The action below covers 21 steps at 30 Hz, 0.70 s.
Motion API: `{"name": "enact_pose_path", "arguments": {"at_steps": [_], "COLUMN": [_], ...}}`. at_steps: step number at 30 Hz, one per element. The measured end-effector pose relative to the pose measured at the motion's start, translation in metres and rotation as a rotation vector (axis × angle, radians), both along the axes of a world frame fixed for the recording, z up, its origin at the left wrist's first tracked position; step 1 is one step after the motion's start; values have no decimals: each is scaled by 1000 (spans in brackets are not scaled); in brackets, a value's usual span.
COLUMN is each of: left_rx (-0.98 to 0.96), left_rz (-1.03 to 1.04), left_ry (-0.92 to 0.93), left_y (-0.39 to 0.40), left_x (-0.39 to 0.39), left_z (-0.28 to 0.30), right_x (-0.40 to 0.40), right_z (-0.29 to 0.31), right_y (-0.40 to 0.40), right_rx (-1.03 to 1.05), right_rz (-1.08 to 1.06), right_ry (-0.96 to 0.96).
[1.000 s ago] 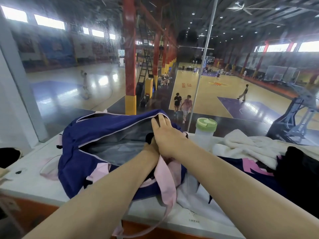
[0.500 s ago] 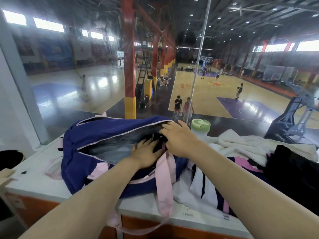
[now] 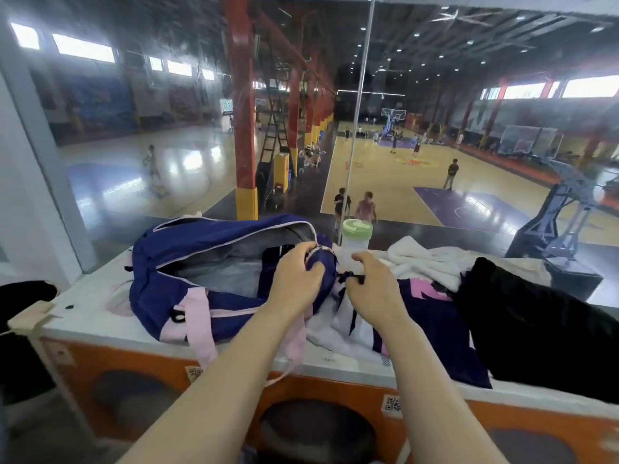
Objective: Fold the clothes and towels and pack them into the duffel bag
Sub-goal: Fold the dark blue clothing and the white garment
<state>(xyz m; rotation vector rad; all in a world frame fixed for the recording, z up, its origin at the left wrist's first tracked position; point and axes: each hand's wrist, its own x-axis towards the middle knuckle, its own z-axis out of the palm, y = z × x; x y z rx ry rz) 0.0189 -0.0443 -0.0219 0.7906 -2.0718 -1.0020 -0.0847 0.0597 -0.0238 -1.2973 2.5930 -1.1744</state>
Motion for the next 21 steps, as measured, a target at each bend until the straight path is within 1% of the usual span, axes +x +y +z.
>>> {"name": "enact_pose_path", "arguments": {"at_steps": [2,4,6,9,13,17,21], "left_rx": [47,129,163,129,165,155,67], "left_rz": [4,17,15,52,56,48,49], "left_ry": [-27,-66,-119,-222,-345,-431,-499], "left_y": [28,51,65,66,54,42,38], "left_x": [-9,-16,-23,-27,-33,-41,-45], "left_z": [-3,-14,-31,-50,-56,-58,-60], "right_x": [1,2,3,2,1,3,3], "right_z": [-15,-29,-41,-63,-84,-89,-88], "right_y": [14,26,37,46,50,53,54], "right_rx": [-10,-23,-31,5,47,97,149], "right_rz": [-57,-103,-129,-141,-136,-100,-103], "right_ry": [-71,-89,-86,-45,-19,55,102]}}
